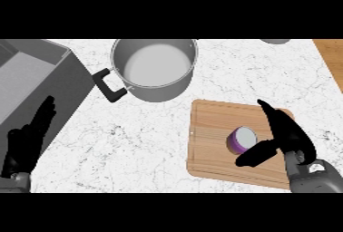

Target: Pick the can from the cutting board and place it in the pot

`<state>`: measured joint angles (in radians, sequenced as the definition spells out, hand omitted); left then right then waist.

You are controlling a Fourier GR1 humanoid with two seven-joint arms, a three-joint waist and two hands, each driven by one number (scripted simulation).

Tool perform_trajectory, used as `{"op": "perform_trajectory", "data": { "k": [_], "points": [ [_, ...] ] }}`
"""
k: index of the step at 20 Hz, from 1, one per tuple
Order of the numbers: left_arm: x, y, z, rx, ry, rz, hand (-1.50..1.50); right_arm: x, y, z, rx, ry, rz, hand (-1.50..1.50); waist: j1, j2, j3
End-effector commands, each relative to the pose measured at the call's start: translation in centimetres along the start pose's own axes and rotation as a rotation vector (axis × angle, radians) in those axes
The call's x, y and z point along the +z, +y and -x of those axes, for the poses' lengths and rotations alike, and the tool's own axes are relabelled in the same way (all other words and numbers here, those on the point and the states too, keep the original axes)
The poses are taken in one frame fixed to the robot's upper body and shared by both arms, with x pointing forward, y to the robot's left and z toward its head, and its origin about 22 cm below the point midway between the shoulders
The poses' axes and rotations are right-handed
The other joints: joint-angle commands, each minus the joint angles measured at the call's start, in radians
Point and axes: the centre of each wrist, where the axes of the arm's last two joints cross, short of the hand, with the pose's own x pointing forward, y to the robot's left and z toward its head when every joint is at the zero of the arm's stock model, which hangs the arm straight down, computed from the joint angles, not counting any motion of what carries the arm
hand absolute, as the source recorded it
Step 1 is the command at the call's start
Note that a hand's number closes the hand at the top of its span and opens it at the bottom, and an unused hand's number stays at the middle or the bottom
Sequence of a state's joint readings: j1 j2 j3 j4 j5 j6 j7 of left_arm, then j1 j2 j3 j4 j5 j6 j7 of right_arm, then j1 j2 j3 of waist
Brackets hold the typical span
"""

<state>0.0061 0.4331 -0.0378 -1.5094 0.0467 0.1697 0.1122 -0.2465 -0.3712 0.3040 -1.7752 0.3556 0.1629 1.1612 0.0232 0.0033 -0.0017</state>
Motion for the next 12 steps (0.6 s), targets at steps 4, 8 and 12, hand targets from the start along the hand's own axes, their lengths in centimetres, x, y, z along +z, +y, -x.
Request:
{"op": "perform_trajectory", "data": {
  "k": [4, 8, 12],
  "points": [
    [1.2, 0.1, 0.0, -0.004, 0.008, -0.003, 0.0, -1.2, 1.3, -2.5, 0.125, 0.209, -0.045, -1.5, -0.007, -0.005, 0.001],
    [0.4, -1.9, 1.1, 0.012, 0.018, -0.031, 0.0, -3.2, 1.7, -3.5, 0.151, 0.217, -0.09, -1.5, -0.015, -0.002, 0.001],
    [0.3, 0.0, 0.1, 0.005, 0.011, -0.015, 0.0, -3.5, 2.4, -4.2, 0.148, 0.236, -0.112, -1.5, -0.014, -0.005, 0.001]
  ]
}}
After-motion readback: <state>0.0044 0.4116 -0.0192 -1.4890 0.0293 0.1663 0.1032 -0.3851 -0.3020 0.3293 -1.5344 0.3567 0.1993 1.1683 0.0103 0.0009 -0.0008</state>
